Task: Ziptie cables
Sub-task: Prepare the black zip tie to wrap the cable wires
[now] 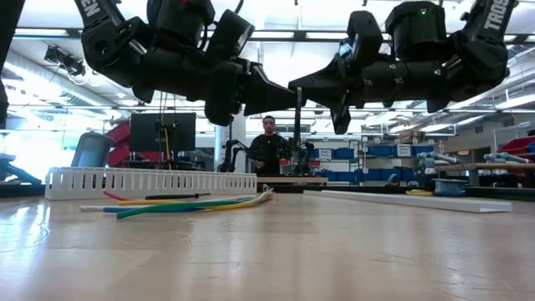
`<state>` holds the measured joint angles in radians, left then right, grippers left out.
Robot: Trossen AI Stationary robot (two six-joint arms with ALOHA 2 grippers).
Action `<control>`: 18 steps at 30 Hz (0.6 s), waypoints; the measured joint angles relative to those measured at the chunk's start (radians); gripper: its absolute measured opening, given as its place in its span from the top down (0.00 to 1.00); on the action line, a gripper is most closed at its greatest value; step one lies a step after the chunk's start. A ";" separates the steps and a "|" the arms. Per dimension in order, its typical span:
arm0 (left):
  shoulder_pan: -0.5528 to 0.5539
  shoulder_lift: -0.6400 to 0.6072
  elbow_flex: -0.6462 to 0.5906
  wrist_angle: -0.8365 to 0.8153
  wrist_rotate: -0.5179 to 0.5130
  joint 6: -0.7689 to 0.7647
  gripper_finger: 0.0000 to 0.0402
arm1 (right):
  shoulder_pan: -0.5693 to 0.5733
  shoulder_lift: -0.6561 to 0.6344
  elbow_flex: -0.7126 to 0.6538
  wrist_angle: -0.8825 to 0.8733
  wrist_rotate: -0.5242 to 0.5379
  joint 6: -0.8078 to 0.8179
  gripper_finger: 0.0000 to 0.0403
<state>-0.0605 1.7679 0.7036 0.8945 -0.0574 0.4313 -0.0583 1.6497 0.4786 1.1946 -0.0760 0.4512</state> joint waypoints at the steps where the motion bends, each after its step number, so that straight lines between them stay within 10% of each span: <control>1: 0.000 0.000 0.000 -0.006 0.000 -0.013 1.00 | -0.008 0.000 0.000 0.000 0.000 0.000 1.00; 18: -0.020 0.000 -0.002 -0.060 -0.009 -0.076 1.00 | -0.063 0.000 0.000 0.005 -0.126 0.021 1.00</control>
<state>-0.0803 1.7679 0.7021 0.8348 -0.0665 0.3552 -0.1211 1.6497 0.4782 1.1998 -0.2020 0.4725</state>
